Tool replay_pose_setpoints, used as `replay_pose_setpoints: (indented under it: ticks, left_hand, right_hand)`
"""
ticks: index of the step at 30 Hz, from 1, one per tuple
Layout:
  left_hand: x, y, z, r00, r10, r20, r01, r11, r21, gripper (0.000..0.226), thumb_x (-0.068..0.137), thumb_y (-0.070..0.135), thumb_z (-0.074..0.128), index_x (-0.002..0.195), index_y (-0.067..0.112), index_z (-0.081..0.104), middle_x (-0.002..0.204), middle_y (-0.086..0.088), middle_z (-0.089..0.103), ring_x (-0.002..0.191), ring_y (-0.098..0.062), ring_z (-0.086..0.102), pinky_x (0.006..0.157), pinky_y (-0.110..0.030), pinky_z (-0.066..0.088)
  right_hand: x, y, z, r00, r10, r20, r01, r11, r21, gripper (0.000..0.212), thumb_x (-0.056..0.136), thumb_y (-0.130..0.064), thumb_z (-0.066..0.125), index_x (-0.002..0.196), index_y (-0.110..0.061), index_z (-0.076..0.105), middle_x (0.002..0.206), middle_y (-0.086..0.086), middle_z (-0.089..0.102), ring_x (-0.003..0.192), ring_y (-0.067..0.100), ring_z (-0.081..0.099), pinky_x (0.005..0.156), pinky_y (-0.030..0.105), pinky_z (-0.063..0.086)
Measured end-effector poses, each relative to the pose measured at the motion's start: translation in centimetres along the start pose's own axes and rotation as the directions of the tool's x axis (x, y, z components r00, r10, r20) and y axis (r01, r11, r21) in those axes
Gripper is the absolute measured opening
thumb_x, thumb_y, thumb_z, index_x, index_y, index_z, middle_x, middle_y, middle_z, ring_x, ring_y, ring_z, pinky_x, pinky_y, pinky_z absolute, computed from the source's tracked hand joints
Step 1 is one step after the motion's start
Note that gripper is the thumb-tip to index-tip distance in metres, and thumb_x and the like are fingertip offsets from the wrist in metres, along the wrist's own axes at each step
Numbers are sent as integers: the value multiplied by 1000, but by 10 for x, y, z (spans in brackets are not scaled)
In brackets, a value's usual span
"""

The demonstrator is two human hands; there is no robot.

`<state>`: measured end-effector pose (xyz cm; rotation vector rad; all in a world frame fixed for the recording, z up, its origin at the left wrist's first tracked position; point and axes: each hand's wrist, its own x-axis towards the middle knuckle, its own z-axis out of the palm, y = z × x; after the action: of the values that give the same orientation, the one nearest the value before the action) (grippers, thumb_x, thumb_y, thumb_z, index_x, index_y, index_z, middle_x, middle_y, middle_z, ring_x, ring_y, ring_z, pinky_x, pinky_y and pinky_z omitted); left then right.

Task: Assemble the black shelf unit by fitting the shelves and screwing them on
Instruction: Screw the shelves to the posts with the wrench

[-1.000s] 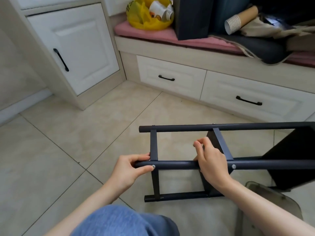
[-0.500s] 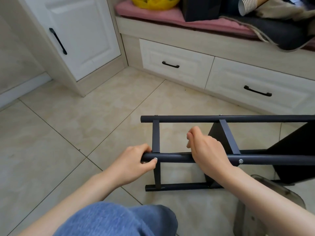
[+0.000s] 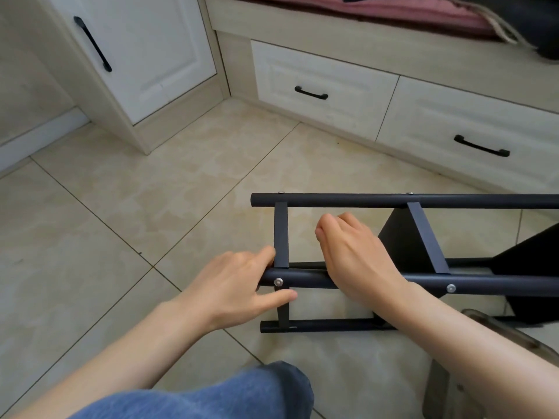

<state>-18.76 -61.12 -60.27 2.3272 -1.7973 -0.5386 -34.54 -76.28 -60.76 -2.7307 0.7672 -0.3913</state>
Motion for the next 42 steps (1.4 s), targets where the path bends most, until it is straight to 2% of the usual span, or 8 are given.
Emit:
replay_pose_setpoints:
  ticks: [4, 9, 14, 23, 27, 32, 37, 42]
  left_hand:
    - [5, 1, 5, 998, 8, -65, -1, 993, 114, 51, 79, 81, 26, 82, 30, 31, 71, 9, 46, 72, -22, 45, 63, -35, 28]
    - [4, -3, 13, 987, 45, -157, -31, 996, 88, 53, 82, 81, 25, 82, 28, 33, 64, 9, 47, 66, -21, 49, 61, -35, 31]
    - [3, -4, 20, 952, 94, -290, -81, 995, 56, 51, 83, 76, 36, 77, 25, 38, 52, 9, 44, 51, -19, 46, 52, -32, 30]
    - [5, -7, 21, 902, 134, -411, -100, 989, 105, 44, 84, 73, 48, 78, 33, 33, 50, 13, 34, 47, -15, 36, 64, -28, 37]
    - [5, -10, 24, 939, 50, -339, -48, 999, 13, 47, 77, 80, 48, 77, 34, 35, 51, 11, 42, 54, -13, 38, 89, -31, 44]
    - [10, -13, 17, 979, -38, -200, 17, 994, -107, 58, 62, 89, 49, 70, 31, 42, 63, 11, 55, 68, -8, 50, 66, -13, 29]
    - [16, -20, 16, 989, -94, -112, 56, 951, -303, 52, 51, 86, 62, 76, 41, 51, 72, 14, 59, 78, -7, 57, 65, -30, 45]
    - [16, -25, 18, 999, -9, -40, -8, 913, -408, 47, 64, 77, 65, 78, 34, 53, 86, 18, 58, 85, -9, 56, 75, -36, 49]
  right_hand:
    - [20, 0, -1, 995, -77, 55, 72, 994, 82, 25, 106, -17, 35, 90, -5, 50, 91, 7, 52, 89, 26, 44, 74, 37, 37]
    - [65, 4, 8, 999, -4, 46, -3, 987, 159, 31, 107, -17, 31, 109, 5, 53, 110, 18, 60, 107, 34, 48, 90, 47, 41]
    - [103, 7, 16, 986, 85, 142, -119, 960, 252, 23, 104, -15, 29, 92, -1, 42, 86, 19, 57, 73, 32, 41, 64, 42, 35]
    - [116, 6, 29, 969, 197, 147, -229, 944, 240, 33, 105, -27, 20, 104, -7, 47, 81, 13, 66, 83, 39, 60, 79, 50, 48]
    - [113, 5, 33, 972, 193, 132, -220, 946, 237, 33, 105, -28, 21, 102, -9, 48, 84, 11, 68, 85, 39, 58, 80, 48, 47]
    - [110, 3, 37, 977, 180, 112, -201, 957, 210, 34, 105, -30, 21, 101, -10, 48, 82, 9, 68, 81, 38, 57, 76, 46, 46]
    - [108, 4, 39, 982, 160, 97, -176, 967, 187, 33, 106, -31, 22, 98, -11, 47, 79, 7, 66, 75, 36, 54, 69, 42, 42]
    - [105, 7, 40, 985, 145, 91, -158, 974, 160, 32, 106, -31, 21, 98, -12, 45, 77, 6, 65, 72, 35, 53, 65, 40, 34]
